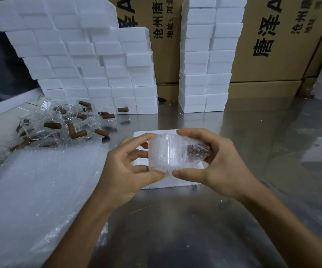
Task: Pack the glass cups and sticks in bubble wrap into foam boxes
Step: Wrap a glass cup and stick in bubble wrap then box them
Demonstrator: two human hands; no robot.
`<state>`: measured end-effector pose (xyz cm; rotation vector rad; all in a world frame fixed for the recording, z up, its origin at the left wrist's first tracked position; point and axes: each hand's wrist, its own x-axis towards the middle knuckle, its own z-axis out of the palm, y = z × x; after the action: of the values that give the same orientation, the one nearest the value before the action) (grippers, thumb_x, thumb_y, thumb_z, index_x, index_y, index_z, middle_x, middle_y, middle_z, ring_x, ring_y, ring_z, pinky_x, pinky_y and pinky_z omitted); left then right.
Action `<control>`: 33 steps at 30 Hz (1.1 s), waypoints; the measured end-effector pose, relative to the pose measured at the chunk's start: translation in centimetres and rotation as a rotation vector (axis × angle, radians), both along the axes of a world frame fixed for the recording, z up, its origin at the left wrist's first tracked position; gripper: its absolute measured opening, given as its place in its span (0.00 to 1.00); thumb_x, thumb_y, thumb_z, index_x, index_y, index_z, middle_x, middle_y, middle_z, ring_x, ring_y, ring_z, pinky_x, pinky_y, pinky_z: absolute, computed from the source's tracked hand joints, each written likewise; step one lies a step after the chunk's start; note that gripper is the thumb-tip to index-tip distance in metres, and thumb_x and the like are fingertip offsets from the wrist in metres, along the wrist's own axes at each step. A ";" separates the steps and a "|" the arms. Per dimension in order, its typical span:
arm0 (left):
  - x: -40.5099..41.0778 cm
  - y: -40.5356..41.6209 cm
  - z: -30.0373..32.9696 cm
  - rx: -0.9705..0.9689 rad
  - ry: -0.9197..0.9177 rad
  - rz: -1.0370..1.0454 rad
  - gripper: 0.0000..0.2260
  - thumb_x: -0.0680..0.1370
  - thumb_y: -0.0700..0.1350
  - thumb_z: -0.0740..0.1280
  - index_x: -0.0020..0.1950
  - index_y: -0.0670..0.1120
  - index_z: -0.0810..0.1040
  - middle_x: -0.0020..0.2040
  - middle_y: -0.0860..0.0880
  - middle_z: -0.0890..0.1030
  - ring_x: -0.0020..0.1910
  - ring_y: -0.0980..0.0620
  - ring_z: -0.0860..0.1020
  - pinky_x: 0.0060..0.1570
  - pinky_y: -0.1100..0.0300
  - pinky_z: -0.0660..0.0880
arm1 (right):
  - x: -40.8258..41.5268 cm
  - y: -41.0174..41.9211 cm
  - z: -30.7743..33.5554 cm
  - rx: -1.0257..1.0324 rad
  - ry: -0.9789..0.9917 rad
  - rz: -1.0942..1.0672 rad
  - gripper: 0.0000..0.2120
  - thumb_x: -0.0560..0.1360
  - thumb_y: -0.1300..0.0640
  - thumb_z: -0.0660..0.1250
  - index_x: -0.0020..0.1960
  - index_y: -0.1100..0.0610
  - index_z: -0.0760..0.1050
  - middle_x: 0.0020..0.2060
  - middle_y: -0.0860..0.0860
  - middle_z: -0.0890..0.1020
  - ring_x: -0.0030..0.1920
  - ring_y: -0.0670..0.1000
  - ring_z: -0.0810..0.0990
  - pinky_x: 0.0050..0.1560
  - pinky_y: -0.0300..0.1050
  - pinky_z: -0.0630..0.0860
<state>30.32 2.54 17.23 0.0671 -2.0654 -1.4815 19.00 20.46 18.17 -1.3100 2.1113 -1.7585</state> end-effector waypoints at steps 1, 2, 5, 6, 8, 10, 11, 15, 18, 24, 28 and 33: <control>0.0 0.1 0.0 -0.083 0.012 0.047 0.30 0.59 0.49 0.81 0.60 0.58 0.78 0.58 0.51 0.79 0.55 0.50 0.81 0.47 0.52 0.83 | 0.0 0.0 -0.1 0.029 0.037 -0.016 0.33 0.60 0.58 0.85 0.62 0.45 0.77 0.53 0.43 0.82 0.53 0.48 0.82 0.55 0.45 0.81; 0.0 0.2 -0.1 -0.176 0.032 0.092 0.29 0.60 0.50 0.79 0.61 0.57 0.77 0.57 0.51 0.79 0.53 0.50 0.81 0.47 0.54 0.83 | -0.1 0.0 -0.2 0.049 0.068 -0.027 0.32 0.61 0.58 0.84 0.62 0.45 0.77 0.53 0.42 0.82 0.53 0.47 0.82 0.55 0.46 0.81; -0.2 0.4 -0.6 -0.458 0.111 0.222 0.30 0.65 0.51 0.80 0.64 0.52 0.75 0.54 0.49 0.81 0.46 0.50 0.80 0.44 0.62 0.82 | -0.1 -0.4 -0.7 0.064 0.150 -0.060 0.30 0.64 0.60 0.83 0.62 0.48 0.76 0.54 0.42 0.81 0.52 0.47 0.81 0.55 0.46 0.80; -0.2 0.5 -0.7 -0.526 0.127 0.260 0.30 0.65 0.51 0.79 0.65 0.50 0.75 0.53 0.48 0.82 0.44 0.51 0.79 0.44 0.64 0.81 | -0.1 -0.5 -0.9 0.047 0.172 -0.068 0.29 0.64 0.61 0.82 0.62 0.49 0.75 0.55 0.43 0.80 0.52 0.47 0.80 0.54 0.44 0.80; -0.2 0.6 -0.9 -0.619 0.149 0.314 0.31 0.65 0.50 0.77 0.66 0.45 0.76 0.53 0.46 0.83 0.42 0.52 0.79 0.45 0.64 0.78 | 0.0 -0.8 -1.2 -0.009 0.187 -0.069 0.28 0.65 0.62 0.81 0.61 0.51 0.75 0.57 0.46 0.78 0.52 0.48 0.80 0.52 0.43 0.80; -0.3 0.6 -1.0 -0.658 0.169 0.328 0.31 0.64 0.50 0.77 0.66 0.42 0.76 0.53 0.45 0.84 0.42 0.52 0.79 0.45 0.62 0.78 | 0.0 -1.0 -1.3 -0.041 0.152 -0.064 0.28 0.66 0.62 0.81 0.62 0.51 0.75 0.57 0.46 0.78 0.51 0.49 0.80 0.51 0.46 0.81; -0.3 0.5 -1.0 -0.662 0.177 0.328 0.32 0.65 0.50 0.76 0.66 0.42 0.76 0.53 0.45 0.84 0.42 0.53 0.79 0.45 0.62 0.78 | 0.0 -1.0 -1.3 -0.041 0.135 -0.058 0.29 0.66 0.62 0.81 0.63 0.50 0.75 0.57 0.46 0.79 0.52 0.49 0.81 0.51 0.47 0.82; -0.3 0.1 -1.3 -0.680 0.184 0.333 0.32 0.65 0.50 0.76 0.68 0.48 0.72 0.52 0.45 0.84 0.42 0.52 0.79 0.43 0.59 0.80 | -0.4 -0.5 -1.2 0.039 0.090 -0.002 0.35 0.63 0.56 0.83 0.65 0.43 0.73 0.57 0.35 0.76 0.56 0.44 0.79 0.49 0.43 0.83; -0.4 0.0 -1.5 -0.667 0.187 0.339 0.32 0.65 0.51 0.76 0.68 0.48 0.72 0.51 0.45 0.84 0.42 0.52 0.80 0.43 0.57 0.81 | -0.1 -0.6 -1.1 0.072 0.204 -0.072 0.35 0.62 0.52 0.84 0.65 0.45 0.72 0.58 0.37 0.77 0.57 0.42 0.78 0.51 0.39 0.81; -0.6 0.0 -1.6 -0.617 0.054 0.293 0.36 0.66 0.58 0.76 0.71 0.57 0.66 0.54 0.52 0.81 0.48 0.52 0.78 0.54 0.49 0.79 | -0.2 -0.6 -1.3 0.039 0.305 -0.161 0.29 0.61 0.57 0.83 0.58 0.50 0.76 0.51 0.44 0.80 0.50 0.47 0.80 0.48 0.45 0.80; -0.6 -1.1 -2.0 -0.568 -0.177 0.278 0.45 0.55 0.69 0.77 0.67 0.72 0.57 0.63 0.60 0.71 0.60 0.60 0.67 0.65 0.49 0.66 | -0.7 -0.4 -1.3 0.022 0.285 -0.206 0.29 0.61 0.58 0.83 0.58 0.50 0.75 0.52 0.45 0.79 0.46 0.47 0.80 0.46 0.47 0.80; -1.1 -1.2 -2.5 -0.418 -0.224 0.254 0.49 0.54 0.75 0.70 0.71 0.70 0.53 0.72 0.59 0.64 0.65 0.59 0.65 0.67 0.51 0.64 | -1.2 -1.2 -0.5 0.106 0.395 -0.206 0.30 0.62 0.57 0.82 0.60 0.47 0.74 0.55 0.44 0.78 0.50 0.45 0.79 0.49 0.46 0.80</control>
<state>29.23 1.33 14.72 0.3294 -2.4016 -0.9058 17.82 19.26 17.68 -1.5661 2.5928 -1.5253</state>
